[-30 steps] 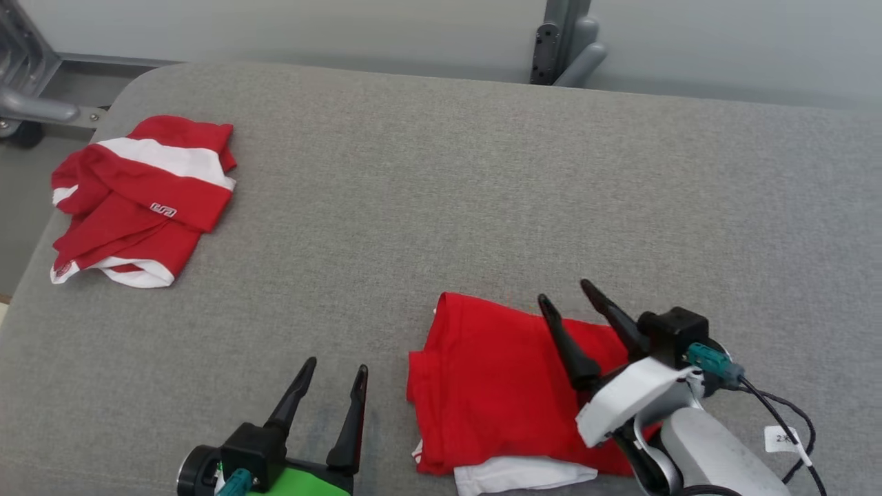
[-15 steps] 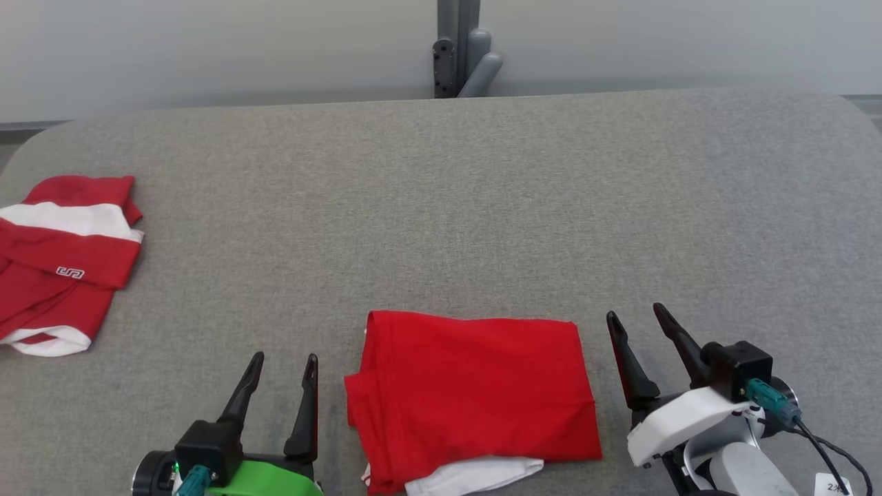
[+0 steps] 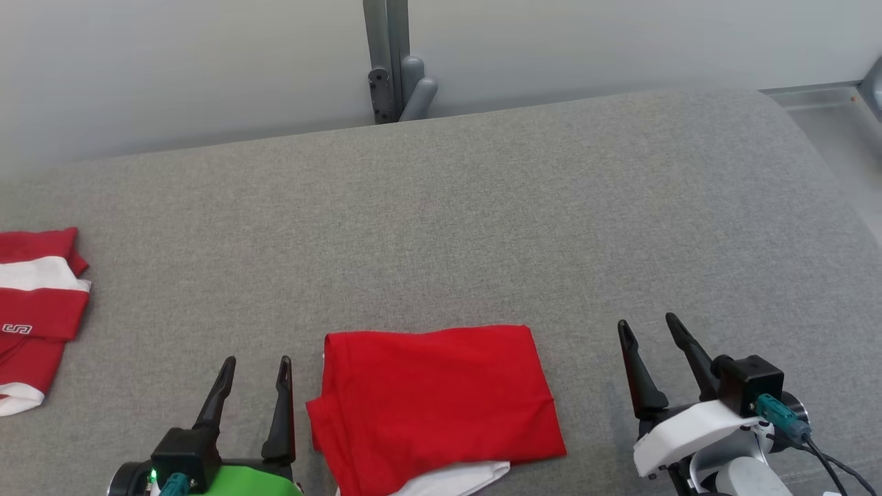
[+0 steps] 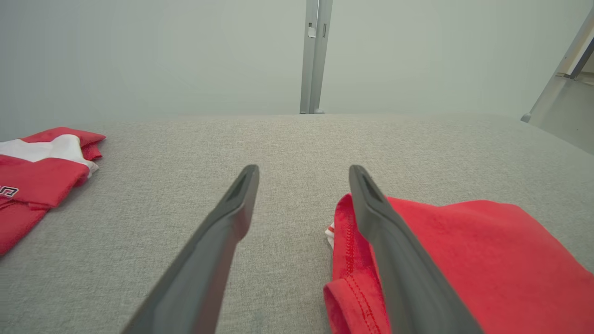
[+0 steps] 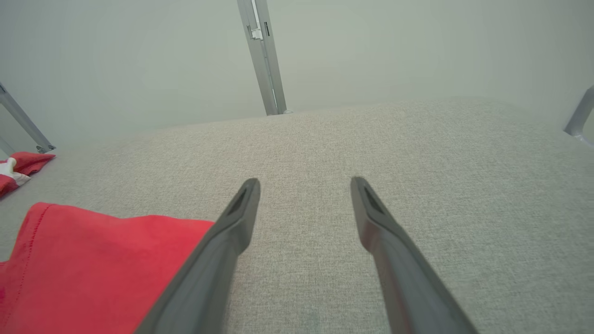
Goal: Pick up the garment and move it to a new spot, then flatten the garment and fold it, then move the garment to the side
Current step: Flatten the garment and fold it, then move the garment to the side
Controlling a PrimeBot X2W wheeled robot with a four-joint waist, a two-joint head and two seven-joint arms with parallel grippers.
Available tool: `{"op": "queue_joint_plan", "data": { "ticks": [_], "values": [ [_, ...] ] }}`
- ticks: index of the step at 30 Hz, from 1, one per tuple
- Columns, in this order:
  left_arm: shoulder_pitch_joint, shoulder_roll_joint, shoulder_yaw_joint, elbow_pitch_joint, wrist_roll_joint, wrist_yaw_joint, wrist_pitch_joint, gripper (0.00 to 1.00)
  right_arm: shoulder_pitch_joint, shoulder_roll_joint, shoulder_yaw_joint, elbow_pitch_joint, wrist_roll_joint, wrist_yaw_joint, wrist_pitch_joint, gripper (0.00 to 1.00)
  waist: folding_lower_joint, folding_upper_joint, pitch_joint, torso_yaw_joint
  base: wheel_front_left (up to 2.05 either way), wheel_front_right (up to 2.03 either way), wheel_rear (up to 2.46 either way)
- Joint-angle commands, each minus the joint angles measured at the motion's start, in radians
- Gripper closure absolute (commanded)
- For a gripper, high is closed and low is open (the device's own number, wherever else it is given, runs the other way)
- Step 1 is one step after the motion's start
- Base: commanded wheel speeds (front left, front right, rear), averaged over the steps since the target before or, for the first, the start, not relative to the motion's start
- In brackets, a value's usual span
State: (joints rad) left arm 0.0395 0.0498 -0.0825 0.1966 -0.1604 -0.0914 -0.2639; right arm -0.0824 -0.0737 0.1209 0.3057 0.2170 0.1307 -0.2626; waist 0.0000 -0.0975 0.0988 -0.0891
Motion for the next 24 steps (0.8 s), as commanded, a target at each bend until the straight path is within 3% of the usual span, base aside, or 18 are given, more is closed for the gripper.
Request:
{"op": "queue_joint_plan", "data": {
  "ticks": [1,17,24],
  "values": [
    [0.022,0.002,0.009,-0.006,0.009,0.007,0.0,0.0,0.021,0.004,-0.002,-0.007,-0.009,0.0,-0.002,0.0,0.0,0.0001,-0.018,-0.012,0.0,0.0,0.0],
    [0.04,0.002,0.027,-0.012,0.023,0.023,0.0,0.0,0.04,0.017,-0.013,-0.008,-0.007,0.0,-0.002,0.0,0.0,0.0001,-0.028,0.008,0.0,0.0,0.0],
    [0.025,0.002,0.013,-0.004,0.009,0.037,0.0,0.0,0.037,0.019,-0.004,0.004,-0.006,0.0,-0.002,0.0,0.0,0.0001,-0.003,0.054,0.0,0.0,0.0]
  ]
}}
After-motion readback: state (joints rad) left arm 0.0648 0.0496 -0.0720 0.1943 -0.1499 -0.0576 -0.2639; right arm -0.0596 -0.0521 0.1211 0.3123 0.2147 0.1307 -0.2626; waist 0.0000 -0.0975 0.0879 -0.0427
